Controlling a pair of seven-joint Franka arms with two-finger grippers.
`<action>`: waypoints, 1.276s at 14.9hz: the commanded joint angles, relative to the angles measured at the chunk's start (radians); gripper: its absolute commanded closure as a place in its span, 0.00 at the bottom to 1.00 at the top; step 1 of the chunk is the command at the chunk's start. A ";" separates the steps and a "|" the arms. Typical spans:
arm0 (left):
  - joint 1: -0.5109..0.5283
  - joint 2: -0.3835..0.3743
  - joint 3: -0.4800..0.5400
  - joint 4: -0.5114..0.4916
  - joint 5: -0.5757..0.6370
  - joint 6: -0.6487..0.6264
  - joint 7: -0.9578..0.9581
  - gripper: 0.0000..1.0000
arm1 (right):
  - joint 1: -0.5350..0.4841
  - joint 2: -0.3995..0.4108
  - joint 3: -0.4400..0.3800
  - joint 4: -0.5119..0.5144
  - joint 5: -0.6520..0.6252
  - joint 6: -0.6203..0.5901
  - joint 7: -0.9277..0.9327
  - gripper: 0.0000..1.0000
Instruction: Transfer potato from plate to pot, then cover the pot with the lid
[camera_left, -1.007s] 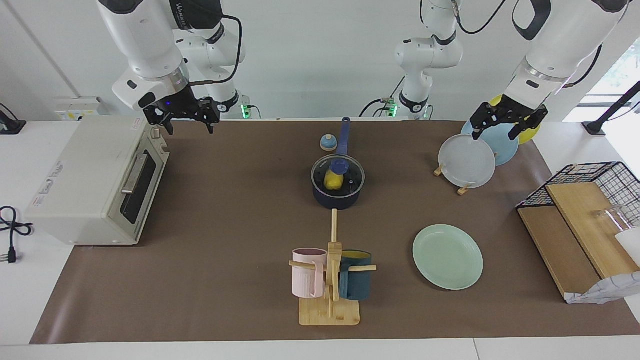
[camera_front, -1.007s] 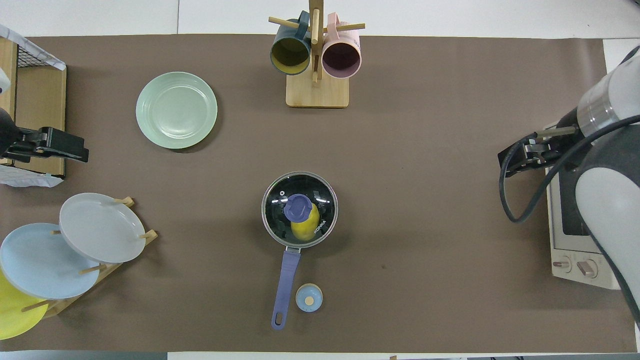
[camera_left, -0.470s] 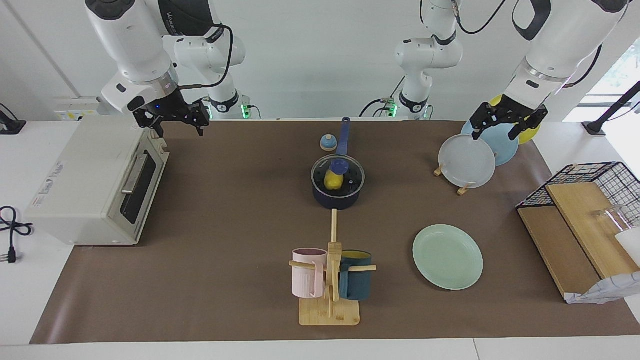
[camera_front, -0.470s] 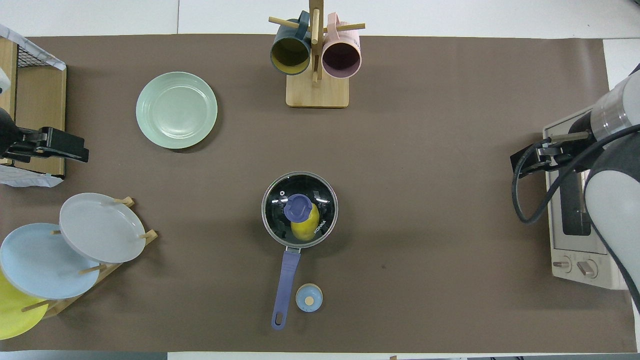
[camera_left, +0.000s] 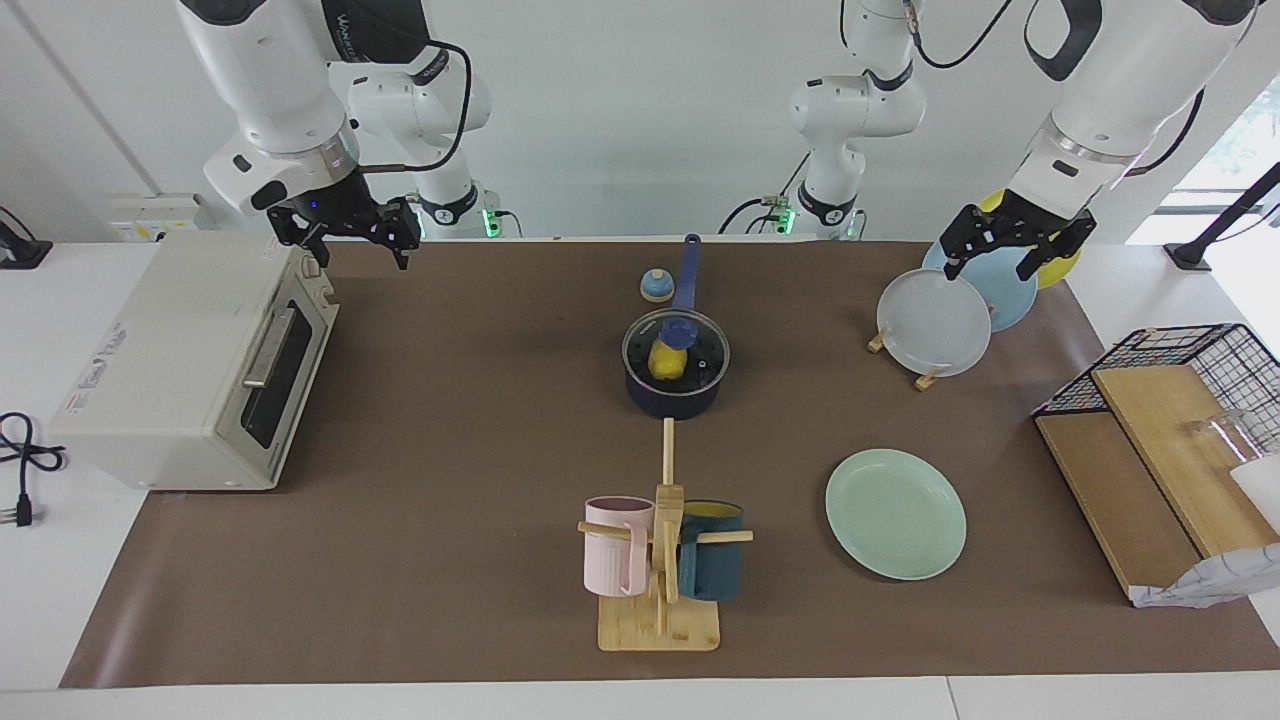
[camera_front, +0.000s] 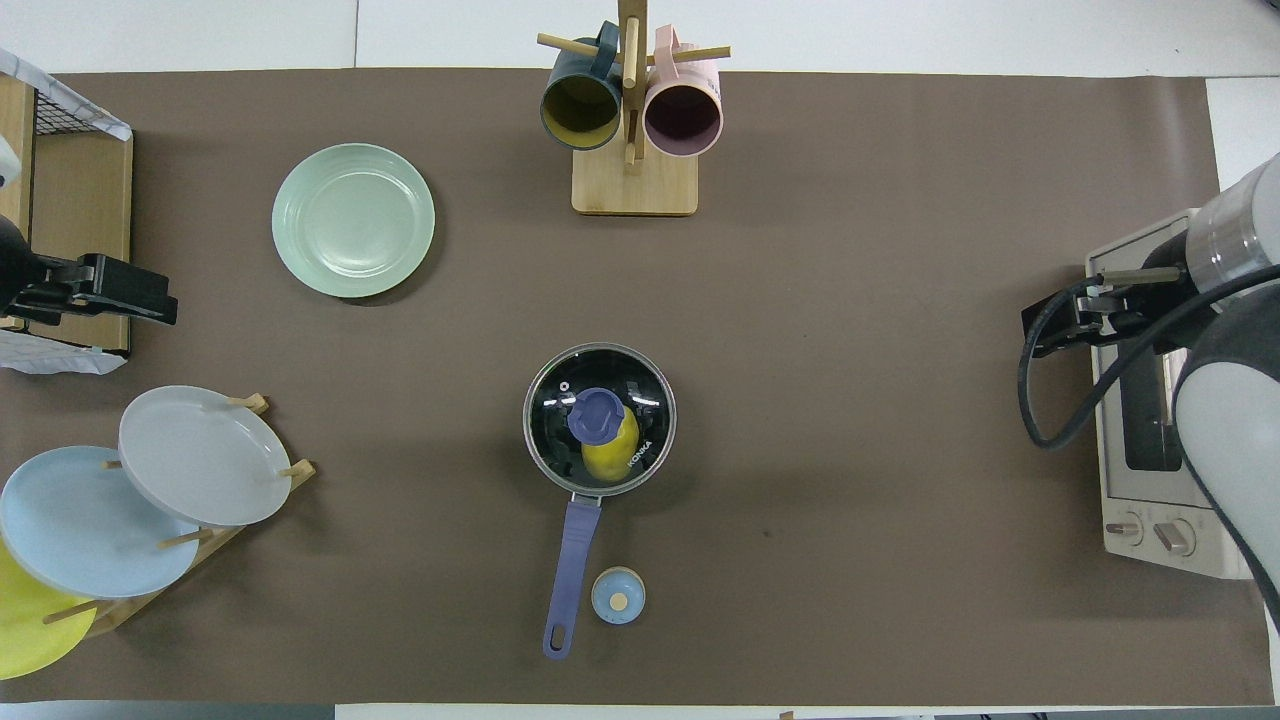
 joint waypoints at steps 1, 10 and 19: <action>0.012 -0.009 -0.007 -0.010 0.017 -0.011 0.006 0.00 | -0.016 -0.021 0.007 -0.026 -0.009 0.021 0.011 0.00; 0.012 -0.009 -0.007 -0.010 0.017 -0.010 0.006 0.00 | -0.038 -0.020 -0.004 -0.021 -0.003 0.026 0.010 0.00; 0.012 -0.009 -0.007 -0.010 0.019 -0.010 0.006 0.00 | -0.042 -0.015 -0.002 -0.020 0.002 0.013 0.008 0.00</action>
